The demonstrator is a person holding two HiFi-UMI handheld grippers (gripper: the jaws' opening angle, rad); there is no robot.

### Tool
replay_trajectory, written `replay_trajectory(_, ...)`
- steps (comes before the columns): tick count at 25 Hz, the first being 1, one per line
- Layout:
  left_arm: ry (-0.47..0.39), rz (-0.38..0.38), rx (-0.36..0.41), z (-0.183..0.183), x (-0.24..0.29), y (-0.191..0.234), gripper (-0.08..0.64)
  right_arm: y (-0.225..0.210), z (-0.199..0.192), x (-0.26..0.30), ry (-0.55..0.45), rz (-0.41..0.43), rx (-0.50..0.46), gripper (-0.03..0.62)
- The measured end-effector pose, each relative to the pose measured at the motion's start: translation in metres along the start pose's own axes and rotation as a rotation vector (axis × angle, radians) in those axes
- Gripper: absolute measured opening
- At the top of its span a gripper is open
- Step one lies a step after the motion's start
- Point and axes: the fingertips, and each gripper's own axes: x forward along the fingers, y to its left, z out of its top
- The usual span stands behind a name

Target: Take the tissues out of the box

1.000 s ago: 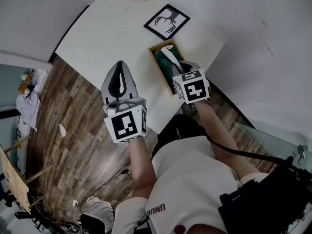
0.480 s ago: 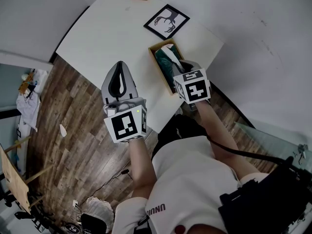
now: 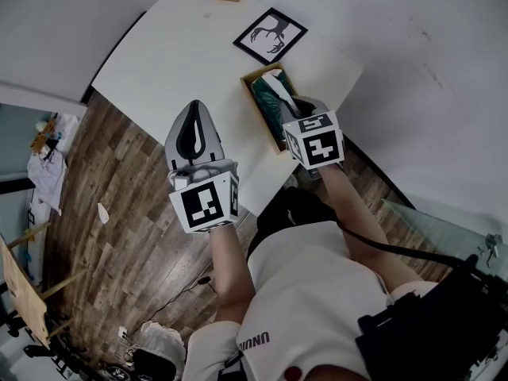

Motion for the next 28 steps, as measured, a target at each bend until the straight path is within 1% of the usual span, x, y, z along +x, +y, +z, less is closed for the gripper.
replay_trajectory(28,-0.004,0.003,0.003,0.003,-0.004,-0.005,0.012,0.0,0.016,-0.016,-0.067,0.009,-0.013,0.051)
